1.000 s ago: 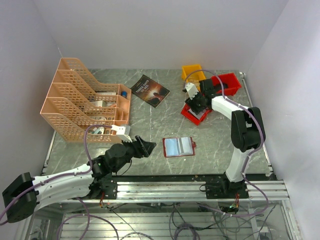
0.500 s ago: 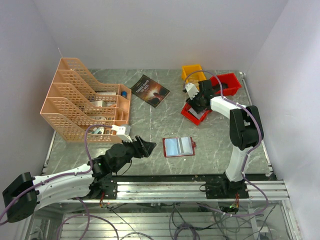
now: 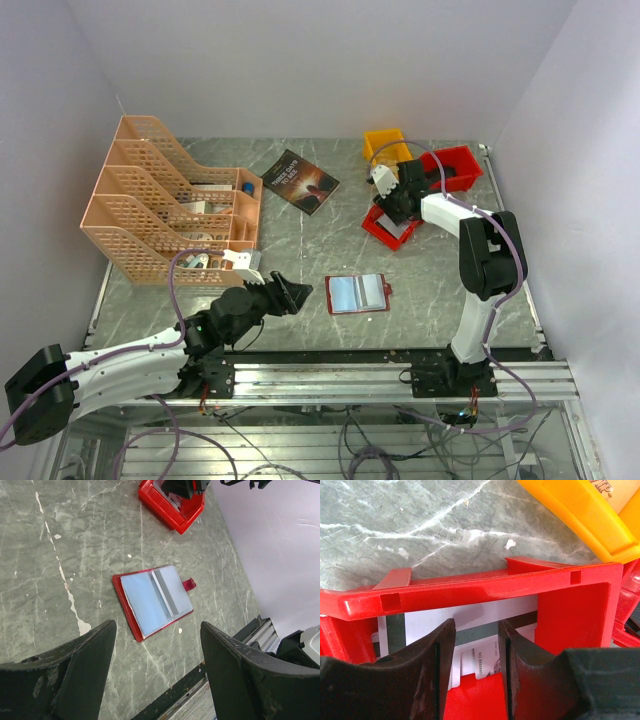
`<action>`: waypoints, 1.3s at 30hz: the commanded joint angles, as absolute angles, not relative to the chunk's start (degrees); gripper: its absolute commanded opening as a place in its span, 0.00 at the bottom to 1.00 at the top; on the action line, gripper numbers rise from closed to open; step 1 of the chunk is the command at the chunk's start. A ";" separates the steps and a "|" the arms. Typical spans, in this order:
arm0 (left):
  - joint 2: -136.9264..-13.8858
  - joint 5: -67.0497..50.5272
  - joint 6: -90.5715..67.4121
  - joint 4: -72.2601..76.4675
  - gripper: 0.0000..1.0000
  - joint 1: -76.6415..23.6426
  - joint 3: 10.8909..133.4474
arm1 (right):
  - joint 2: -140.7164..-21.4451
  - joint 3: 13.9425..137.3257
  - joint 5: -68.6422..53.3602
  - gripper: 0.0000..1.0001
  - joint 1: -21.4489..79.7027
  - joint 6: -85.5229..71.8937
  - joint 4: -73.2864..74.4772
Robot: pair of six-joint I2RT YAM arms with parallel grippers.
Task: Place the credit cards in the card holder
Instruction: Pick up the credit card from the storage box.
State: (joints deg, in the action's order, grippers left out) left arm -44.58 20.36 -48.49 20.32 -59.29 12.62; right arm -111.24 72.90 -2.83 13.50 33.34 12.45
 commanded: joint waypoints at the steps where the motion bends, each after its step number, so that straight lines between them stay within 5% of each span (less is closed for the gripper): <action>1: -44.72 20.78 -48.78 22.79 0.79 -58.98 12.39 | -110.99 72.87 -3.74 0.41 13.43 33.57 12.37; 9: -44.88 20.84 -48.96 23.31 0.79 -58.97 12.04 | -110.02 71.57 -5.71 0.50 13.51 33.58 11.72; 39: -45.63 20.61 -48.68 24.00 0.79 -59.03 12.63 | -109.58 67.82 0.03 0.49 14.67 37.78 6.60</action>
